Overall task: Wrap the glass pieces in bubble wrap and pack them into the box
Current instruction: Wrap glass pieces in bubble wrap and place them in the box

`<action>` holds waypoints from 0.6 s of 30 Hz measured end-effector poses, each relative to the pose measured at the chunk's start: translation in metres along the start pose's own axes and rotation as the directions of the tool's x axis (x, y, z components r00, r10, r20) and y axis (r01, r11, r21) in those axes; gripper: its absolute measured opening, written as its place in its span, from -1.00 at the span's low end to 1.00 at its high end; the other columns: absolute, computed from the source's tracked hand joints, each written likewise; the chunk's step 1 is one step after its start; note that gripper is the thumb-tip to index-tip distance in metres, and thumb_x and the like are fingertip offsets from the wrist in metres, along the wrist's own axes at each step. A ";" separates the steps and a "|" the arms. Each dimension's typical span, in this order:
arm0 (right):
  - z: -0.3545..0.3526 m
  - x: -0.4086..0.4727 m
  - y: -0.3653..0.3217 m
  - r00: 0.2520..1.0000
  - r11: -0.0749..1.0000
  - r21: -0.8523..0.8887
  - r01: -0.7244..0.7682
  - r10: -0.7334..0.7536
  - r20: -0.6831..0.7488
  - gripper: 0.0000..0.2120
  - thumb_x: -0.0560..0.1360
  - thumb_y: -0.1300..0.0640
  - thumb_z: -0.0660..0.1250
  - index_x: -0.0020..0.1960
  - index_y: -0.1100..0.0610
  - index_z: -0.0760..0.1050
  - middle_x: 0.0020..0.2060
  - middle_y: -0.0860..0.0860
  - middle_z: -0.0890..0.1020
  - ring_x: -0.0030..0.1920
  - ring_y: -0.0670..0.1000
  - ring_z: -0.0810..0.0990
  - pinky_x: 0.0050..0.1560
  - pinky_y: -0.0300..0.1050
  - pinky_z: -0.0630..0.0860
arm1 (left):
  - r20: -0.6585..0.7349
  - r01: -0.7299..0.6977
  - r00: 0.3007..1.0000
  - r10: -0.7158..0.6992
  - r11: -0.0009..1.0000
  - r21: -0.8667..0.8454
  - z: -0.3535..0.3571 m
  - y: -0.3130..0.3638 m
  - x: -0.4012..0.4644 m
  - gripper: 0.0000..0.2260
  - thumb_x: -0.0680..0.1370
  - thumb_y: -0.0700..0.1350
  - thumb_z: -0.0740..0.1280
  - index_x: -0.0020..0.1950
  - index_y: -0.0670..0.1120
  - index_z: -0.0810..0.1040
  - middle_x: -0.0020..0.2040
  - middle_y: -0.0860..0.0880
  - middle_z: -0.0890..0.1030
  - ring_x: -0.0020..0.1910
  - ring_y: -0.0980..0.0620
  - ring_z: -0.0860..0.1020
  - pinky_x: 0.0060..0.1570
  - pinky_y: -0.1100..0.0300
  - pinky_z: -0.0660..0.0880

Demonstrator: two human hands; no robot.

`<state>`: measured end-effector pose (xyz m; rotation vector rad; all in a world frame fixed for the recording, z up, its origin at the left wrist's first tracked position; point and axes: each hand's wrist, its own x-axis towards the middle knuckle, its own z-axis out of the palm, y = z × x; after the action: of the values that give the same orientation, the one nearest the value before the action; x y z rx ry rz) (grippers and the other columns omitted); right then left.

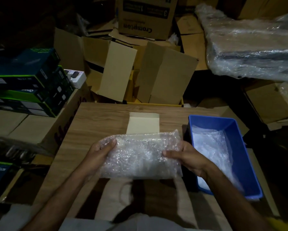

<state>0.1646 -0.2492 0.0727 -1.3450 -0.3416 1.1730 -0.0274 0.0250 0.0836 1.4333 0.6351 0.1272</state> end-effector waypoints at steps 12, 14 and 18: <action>0.029 0.011 -0.044 0.979 0.875 0.482 -0.054 -0.048 0.197 -0.46 0.37 -0.03 0.61 0.26 0.20 0.65 0.21 0.21 0.66 0.19 0.17 0.66 0.28 0.13 0.59 | 0.587 -0.047 0.806 -0.080 0.979 0.198 0.039 0.050 0.011 -0.68 0.63 -0.14 0.38 0.39 0.00 0.53 0.22 -0.14 0.68 0.18 -0.11 0.67 0.07 0.16 0.62; 0.030 0.012 -0.025 0.983 0.727 0.686 -0.026 -0.107 0.150 -0.20 0.37 -0.25 0.55 0.43 0.21 0.50 0.35 0.27 0.56 0.34 0.25 0.57 0.38 0.24 0.47 | 0.436 -0.071 0.900 0.008 0.989 0.129 0.047 0.045 0.010 -0.76 0.63 -0.13 0.36 0.30 -0.11 0.58 0.18 -0.09 0.70 0.12 -0.02 0.69 0.01 0.23 0.62; 0.048 0.009 0.026 0.987 0.760 0.644 -0.088 -0.022 0.161 -0.07 0.39 -0.42 0.42 0.53 0.17 0.35 0.46 0.27 0.44 0.44 0.28 0.46 0.35 0.22 0.48 | 0.143 -0.071 0.988 0.054 0.991 0.112 0.051 0.024 -0.001 -0.74 0.51 -0.01 0.43 0.10 -0.15 0.60 -0.11 0.00 0.75 -0.20 0.18 0.65 -0.24 0.33 0.56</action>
<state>0.1196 -0.2200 0.0591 -0.6431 -0.0021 1.2747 0.0029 -0.0159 0.1069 1.5610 0.4888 0.0384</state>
